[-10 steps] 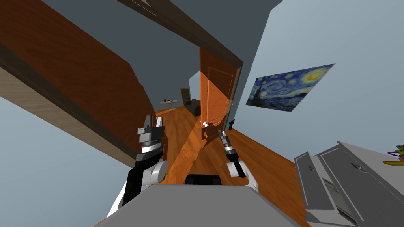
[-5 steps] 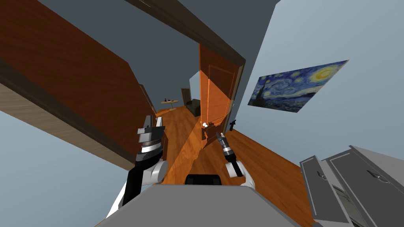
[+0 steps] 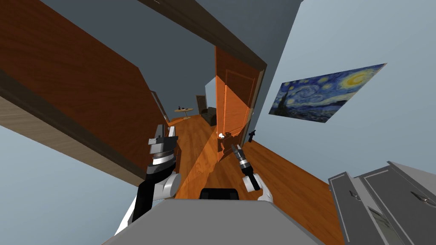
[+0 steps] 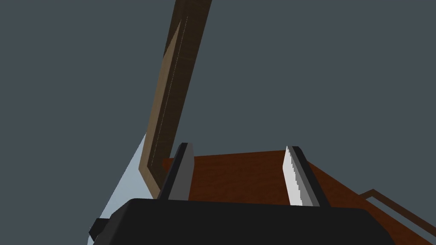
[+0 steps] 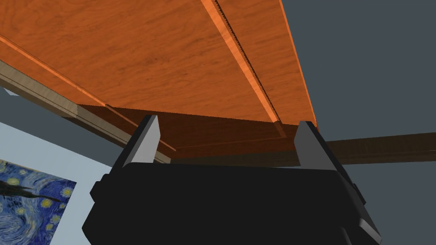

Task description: Push the door open

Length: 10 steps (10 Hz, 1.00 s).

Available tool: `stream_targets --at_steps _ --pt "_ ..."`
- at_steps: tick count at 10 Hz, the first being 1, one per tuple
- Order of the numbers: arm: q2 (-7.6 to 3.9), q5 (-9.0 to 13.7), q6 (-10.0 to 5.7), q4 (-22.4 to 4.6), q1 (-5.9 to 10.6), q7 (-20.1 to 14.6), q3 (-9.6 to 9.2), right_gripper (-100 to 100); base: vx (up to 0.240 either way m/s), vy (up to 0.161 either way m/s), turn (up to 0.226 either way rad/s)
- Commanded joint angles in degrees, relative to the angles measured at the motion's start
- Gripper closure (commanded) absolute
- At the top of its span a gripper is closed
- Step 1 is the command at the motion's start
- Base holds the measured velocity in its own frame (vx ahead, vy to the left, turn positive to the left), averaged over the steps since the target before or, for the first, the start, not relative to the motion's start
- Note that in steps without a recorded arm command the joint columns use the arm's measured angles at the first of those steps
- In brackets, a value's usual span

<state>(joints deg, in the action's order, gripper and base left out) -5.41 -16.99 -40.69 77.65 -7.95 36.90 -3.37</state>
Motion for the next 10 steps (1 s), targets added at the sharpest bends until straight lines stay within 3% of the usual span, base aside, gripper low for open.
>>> stream_targets --at_steps 1,2,3,5,8,10 --pt "-0.19 -0.21 -0.27 -1.64 0.67 0.93 -0.02 -100 0.046 -0.021 0.017" --pt "-0.29 -0.70 -0.88 -3.95 1.54 2.68 -0.21 -100 0.057 -0.018 0.024" --pt "-0.29 -0.70 -0.88 -3.95 1.54 2.68 -0.21 -100 0.045 -0.015 0.021" --pt "-0.50 -1.67 -2.10 -7.89 3.26 6.16 -0.57 -100 0.061 -0.018 0.037" --pt "-0.58 -2.14 -2.68 -10.72 4.07 7.82 -0.75 -100 0.054 -0.023 0.021" --pt "-0.75 -3.06 -3.84 -14.67 5.70 11.12 -1.09 -100 0.066 -0.026 0.040"
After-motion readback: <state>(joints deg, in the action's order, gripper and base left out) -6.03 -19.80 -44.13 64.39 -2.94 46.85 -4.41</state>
